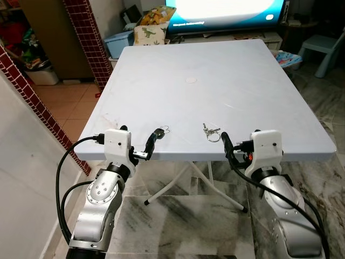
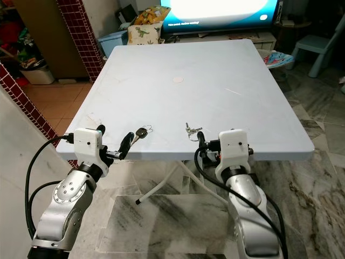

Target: Hang keys on a hook

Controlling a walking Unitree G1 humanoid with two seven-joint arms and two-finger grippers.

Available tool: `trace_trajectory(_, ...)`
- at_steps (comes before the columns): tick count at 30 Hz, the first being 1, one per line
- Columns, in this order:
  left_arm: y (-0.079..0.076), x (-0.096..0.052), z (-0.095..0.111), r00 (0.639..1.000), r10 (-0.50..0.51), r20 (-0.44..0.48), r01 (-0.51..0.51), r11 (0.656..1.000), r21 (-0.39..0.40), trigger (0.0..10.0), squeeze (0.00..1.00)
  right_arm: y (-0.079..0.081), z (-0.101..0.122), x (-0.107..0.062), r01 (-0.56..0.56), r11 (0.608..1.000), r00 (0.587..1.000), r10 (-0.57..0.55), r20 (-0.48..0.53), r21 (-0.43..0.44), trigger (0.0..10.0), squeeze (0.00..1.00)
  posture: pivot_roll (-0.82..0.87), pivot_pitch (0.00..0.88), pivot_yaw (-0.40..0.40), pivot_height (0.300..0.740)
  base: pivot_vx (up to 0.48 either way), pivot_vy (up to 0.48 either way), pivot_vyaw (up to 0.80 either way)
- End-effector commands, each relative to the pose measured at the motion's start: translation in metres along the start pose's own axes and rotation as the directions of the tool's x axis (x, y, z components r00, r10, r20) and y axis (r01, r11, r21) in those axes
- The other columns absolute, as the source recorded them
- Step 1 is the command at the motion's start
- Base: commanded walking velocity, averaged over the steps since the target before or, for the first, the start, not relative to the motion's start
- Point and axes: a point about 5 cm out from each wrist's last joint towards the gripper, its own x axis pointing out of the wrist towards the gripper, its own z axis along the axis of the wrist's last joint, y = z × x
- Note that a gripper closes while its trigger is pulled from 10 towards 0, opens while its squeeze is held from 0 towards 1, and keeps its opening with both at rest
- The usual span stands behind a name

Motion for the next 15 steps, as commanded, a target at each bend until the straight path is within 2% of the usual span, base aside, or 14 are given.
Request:
trace_trajectory(1,0.002,0.002,0.002,1.0,0.001,0.005,-0.001,1.0,0.018,10.0,0.0,-0.003,-0.001,0.009,-0.016,1.0,1.0,0.016,-0.011,-0.009,10.0,0.0,-0.1,0.049,0.112,0.74,0.0,0.0,0.0)
trace_trajectory(7,0.002,0.001,0.002,1.0,-0.002,0.007,0.002,1.0,0.02,10.0,0.0,-0.014,-0.003,0.028,-0.009,0.998,1.0,0.009,-0.005,-0.055,10.0,0.0,-0.09,0.05,0.112,0.74,0.0,0.0,0.0)
trace_trajectory(15,-0.001,0.001,0.002,1.0,-0.03,0.001,0.03,0.999,0.019,10.0,0.0,-0.008,-0.006,0.046,-0.088,0.995,0.996,0.088,-0.011,-0.046,10.0,0.0,-0.08,0.054,0.114,0.74,0.0,0.0,0.0)
